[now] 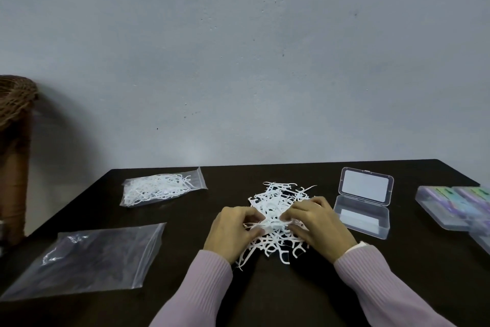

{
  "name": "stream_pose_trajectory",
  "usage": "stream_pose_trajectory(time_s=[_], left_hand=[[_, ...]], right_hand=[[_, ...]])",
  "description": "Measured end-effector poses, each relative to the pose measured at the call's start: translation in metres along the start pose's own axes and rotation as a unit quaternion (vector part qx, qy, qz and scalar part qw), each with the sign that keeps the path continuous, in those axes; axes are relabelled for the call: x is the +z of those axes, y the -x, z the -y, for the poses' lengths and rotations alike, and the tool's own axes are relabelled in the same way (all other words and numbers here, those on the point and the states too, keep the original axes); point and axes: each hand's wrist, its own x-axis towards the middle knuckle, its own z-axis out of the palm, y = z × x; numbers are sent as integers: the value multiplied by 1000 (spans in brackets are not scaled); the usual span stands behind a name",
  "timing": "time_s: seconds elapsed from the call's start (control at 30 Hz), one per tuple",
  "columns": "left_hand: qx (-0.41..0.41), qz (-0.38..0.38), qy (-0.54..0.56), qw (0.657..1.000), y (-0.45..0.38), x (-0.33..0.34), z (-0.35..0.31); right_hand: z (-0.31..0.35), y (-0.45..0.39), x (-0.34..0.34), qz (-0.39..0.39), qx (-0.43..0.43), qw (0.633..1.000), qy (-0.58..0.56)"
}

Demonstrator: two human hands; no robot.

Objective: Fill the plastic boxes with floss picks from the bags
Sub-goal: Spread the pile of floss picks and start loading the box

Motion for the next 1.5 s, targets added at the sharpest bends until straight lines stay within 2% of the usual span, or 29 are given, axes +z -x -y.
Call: stream_pose_trajectory(time_s=[0.2,0.33,0.4,0.63,0.9,1.23,1.33,1.5], left_hand=[[-6,-48,54,997,0,-1,-2],[-1,-91,101,991,0,-3,-4],[-11,-107,135,985,0,-5,-5],[-65,-130,258,955,-1,-8,-6],[-103,-127,438,884,-7,-3,-12],[-121,-48,547,827,-41,36,-66],[-131,-28,570,811,-53,51,-83],[-147,-8,567,811,-65,76,-98]], right_hand=[[-3,0,-1,-56,-2,998,-12],[-7,1,-2,-57,55,989,-124],[-8,0,-5,-54,102,974,-196],[-9,0,-18,-100,246,908,-325],[-28,2,-29,-133,353,823,-424],[-63,25,-56,-141,466,813,-320],[-76,34,-56,-110,497,809,-294],[-76,36,-53,-37,468,843,-263]])
